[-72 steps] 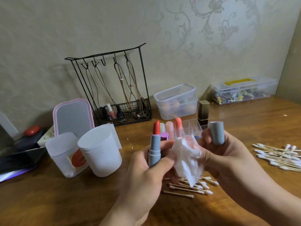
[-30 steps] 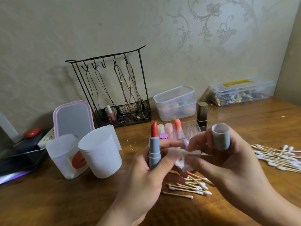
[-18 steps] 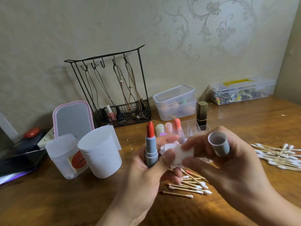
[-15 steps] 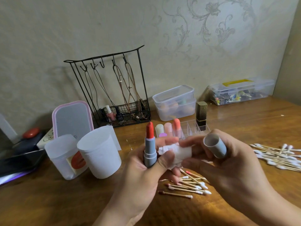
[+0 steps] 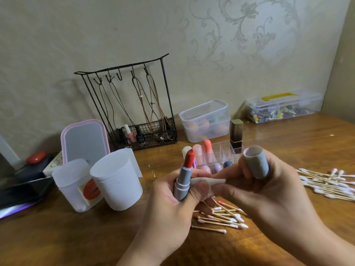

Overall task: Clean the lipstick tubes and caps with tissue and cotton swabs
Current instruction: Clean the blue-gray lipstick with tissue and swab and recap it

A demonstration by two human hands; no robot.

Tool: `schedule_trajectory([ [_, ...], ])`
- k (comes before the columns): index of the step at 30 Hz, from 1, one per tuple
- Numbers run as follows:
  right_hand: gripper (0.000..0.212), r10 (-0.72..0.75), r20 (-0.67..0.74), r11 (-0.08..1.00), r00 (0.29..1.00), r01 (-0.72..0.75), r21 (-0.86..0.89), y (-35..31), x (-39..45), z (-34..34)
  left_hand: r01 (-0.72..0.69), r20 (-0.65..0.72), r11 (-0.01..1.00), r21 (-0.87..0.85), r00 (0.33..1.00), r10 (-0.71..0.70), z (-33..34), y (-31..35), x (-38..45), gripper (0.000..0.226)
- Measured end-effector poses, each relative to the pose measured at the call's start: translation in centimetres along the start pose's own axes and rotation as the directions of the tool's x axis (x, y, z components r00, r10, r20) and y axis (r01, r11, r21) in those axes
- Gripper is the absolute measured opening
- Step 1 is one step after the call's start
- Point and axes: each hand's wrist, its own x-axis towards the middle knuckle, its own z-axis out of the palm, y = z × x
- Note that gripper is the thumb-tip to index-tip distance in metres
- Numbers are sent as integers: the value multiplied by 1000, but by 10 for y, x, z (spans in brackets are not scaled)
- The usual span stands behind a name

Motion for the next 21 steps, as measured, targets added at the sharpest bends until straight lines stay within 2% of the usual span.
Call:
schedule_trajectory([
  [2, 20, -57, 54, 989, 997, 64, -135, 1, 1, -6, 6, 10, 998, -57, 1000, -6, 0, 3, 0, 27],
  [5, 32, -24, 230, 956, 973, 89, -281, 6, 5, -18, -15, -7, 986, -165, 1000, 14, -2, 7, 2, 23],
  [8, 38, 8, 304, 902, 953, 124, -413, 11, 8, -25, -28, 13, 970, -241, 999, 32, -3, 7, 2, 19],
  [11, 34, -25, 377, 851, 926, 217, -479, 8, 8, -26, -24, 65, 975, -220, 997, 39, -3, 8, 0, 14],
  [14, 31, -53, 433, 802, 900, 297, -519, 2, 8, -28, -33, 65, 992, -125, 997, 41, -4, 6, 1, 15],
  [18, 28, -66, 447, 674, 892, 370, -640, 0, 8, -26, -36, 91, 999, -12, 995, 37, -5, 5, 0, 17],
  [21, 26, -73, 454, 640, 888, 391, -661, 0, 8, -25, -9, 112, 1000, -29, 994, 12, -4, 7, 0, 14],
])
